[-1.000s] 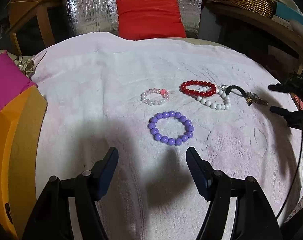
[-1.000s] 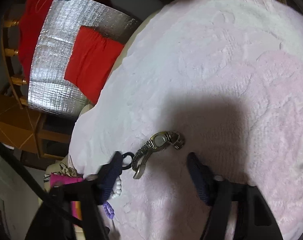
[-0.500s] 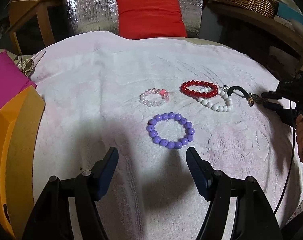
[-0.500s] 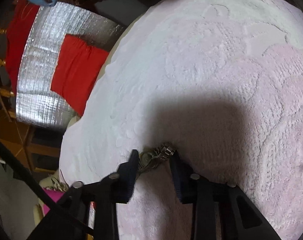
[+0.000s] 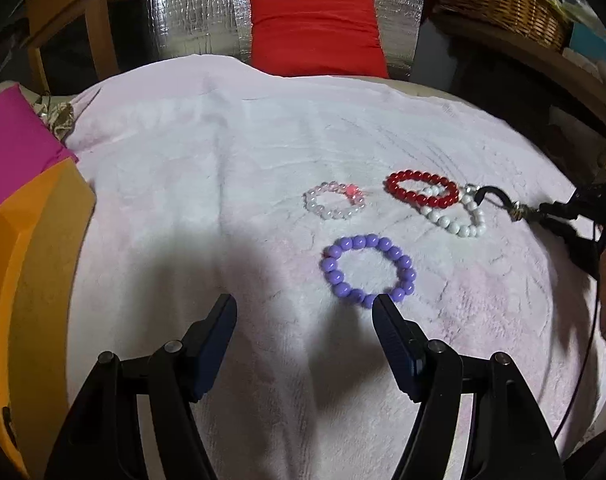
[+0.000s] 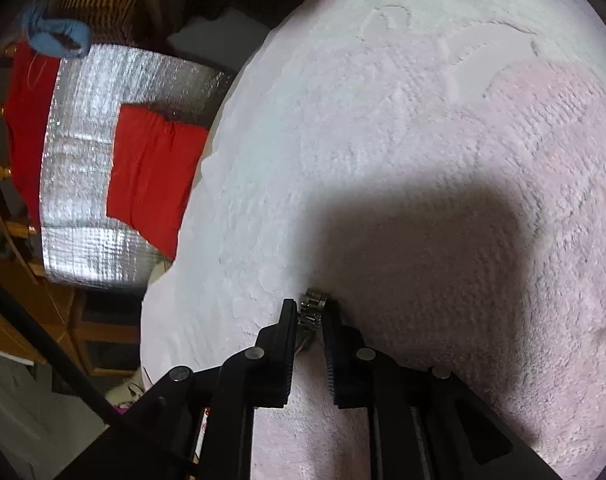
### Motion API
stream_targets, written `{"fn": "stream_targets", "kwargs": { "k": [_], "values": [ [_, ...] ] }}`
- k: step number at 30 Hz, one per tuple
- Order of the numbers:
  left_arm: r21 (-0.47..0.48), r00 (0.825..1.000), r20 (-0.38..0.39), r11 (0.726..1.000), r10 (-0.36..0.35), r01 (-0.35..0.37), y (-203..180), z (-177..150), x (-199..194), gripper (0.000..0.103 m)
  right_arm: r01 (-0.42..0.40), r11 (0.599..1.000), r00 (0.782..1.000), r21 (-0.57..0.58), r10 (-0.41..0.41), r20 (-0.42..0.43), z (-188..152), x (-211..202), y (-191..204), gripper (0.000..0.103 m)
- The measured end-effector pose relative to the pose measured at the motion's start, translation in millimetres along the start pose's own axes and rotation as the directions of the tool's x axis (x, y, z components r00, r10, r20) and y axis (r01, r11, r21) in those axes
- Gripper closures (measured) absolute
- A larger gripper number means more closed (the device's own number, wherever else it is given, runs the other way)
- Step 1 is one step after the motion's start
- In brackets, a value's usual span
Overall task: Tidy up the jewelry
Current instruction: 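Grasp the purple bead bracelet with the left tool while the right tool holds the watch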
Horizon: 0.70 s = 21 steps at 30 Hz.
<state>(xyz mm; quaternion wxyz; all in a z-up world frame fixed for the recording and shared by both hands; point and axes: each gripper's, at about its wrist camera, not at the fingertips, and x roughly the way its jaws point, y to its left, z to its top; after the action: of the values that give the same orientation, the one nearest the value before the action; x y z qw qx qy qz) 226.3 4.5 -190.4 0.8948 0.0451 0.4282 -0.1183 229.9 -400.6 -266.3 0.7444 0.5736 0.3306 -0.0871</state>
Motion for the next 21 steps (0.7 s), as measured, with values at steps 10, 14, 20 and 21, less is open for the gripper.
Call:
{"fn": "stream_targets", "kwargs": {
  "k": [10, 14, 20, 21],
  "values": [
    [-0.014, 0.994, 0.033, 0.994, -0.107, 0.108, -20, 17, 19, 0.031, 0.02, 1.0, 0.998, -0.014, -0.019, 0.052, -5, 3, 8, 0.087],
    [-0.014, 0.995, -0.001, 0.995, -0.097, 0.097, -29, 20, 32, 0.031, 0.036, 0.998, 0.997, -0.046, -0.033, 0.065, -5, 5, 13, 0.087],
    [-0.013, 0.996, -0.013, 0.996, -0.086, 0.086, -33, 21, 40, 0.034, 0.015, 0.998, 0.999, -0.054, -0.013, 0.045, 3, 6, 12, 0.087],
    [-0.009, 0.996, -0.014, 0.996, -0.091, 0.091, -33, 21, 40, 0.043, 0.01, 0.999, 0.999, -0.048, -0.008, 0.041, 4, 6, 11, 0.086]
  ]
}}
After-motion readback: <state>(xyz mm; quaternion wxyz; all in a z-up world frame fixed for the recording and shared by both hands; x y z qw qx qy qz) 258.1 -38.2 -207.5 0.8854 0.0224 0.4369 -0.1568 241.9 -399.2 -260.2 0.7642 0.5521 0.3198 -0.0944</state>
